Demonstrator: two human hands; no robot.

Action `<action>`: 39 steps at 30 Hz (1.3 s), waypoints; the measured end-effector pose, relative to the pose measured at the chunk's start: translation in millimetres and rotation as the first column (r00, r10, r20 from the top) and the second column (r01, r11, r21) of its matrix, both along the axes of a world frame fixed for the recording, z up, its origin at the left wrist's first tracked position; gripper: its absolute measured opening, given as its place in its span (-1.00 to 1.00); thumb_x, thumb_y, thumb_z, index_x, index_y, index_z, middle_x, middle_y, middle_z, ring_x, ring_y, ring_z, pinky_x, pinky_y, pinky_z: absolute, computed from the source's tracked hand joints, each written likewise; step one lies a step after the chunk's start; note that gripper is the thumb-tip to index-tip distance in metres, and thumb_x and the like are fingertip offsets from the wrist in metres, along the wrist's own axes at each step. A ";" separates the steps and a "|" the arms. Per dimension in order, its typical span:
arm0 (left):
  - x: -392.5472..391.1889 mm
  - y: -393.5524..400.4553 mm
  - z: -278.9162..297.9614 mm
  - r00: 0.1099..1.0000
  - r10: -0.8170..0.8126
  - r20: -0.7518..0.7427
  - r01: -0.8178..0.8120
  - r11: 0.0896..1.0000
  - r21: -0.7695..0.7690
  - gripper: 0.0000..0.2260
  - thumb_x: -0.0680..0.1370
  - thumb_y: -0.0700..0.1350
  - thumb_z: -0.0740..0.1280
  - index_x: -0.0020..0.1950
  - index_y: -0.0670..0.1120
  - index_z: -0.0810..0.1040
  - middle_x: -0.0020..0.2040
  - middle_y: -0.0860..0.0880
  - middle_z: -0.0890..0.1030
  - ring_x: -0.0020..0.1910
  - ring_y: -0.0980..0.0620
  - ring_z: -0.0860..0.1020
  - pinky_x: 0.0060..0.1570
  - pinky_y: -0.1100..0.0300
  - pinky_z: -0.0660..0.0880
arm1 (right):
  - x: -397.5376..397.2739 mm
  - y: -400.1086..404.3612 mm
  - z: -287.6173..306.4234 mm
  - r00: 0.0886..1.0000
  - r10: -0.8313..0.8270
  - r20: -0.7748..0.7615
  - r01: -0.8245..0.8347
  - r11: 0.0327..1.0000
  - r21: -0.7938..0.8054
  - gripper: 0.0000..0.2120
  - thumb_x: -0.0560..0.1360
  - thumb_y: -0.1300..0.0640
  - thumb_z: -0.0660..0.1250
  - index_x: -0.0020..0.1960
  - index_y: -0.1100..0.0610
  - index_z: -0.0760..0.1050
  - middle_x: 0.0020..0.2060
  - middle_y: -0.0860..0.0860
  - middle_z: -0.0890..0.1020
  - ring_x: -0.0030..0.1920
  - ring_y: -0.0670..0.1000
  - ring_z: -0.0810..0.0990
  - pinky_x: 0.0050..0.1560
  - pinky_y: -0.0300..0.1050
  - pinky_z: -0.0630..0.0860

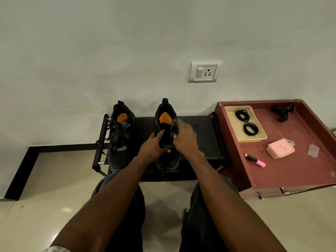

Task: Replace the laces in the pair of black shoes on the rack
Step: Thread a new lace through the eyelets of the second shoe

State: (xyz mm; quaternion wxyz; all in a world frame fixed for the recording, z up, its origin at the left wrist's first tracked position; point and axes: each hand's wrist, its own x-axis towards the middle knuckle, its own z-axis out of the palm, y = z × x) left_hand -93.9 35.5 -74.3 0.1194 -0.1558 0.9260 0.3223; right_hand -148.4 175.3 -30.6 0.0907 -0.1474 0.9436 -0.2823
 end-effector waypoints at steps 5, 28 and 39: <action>3.0 0.9 1.1 1.000 -0.001 -0.010 0.001 1.000 0.015 -0.14 0.47 0.07 0.49 0.62 0.17 0.03 0.58 -0.06 0.21 0.47 -0.16 0.34 0.40 -0.17 0.37 | -5.6 2.9 -22.0 0.972 -0.098 0.213 0.038 0.963 0.266 -0.75 0.58 0.16 0.24 0.25 0.12 0.47 0.20 0.16 0.57 0.30 0.21 0.46 0.36 0.19 0.23; 0.1 2.9 4.2 0.998 -0.009 0.062 0.012 0.999 -0.043 -0.13 0.49 0.11 0.46 0.63 0.17 -0.04 0.62 -0.09 0.10 0.55 -0.18 0.22 0.47 -0.17 0.28 | -8.7 15.1 165.3 0.977 -0.198 0.076 0.195 0.698 -0.689 -0.74 0.51 0.37 0.21 0.11 0.08 0.33 -0.29 0.04 0.47 -0.44 -0.18 0.39 -0.42 -0.33 0.34; -0.6 3.8 6.2 0.996 -0.024 0.083 0.029 0.998 -0.058 -0.13 0.50 0.12 0.46 0.63 0.15 -0.04 0.63 -0.10 0.10 0.56 -0.17 0.19 0.49 -0.18 0.23 | -1.0 10.1 170.7 0.984 -0.179 -0.020 0.100 0.637 -0.764 -0.75 0.50 0.43 0.14 0.07 0.15 0.30 -0.50 -0.08 0.32 -0.56 -0.17 0.29 -0.49 -0.31 0.29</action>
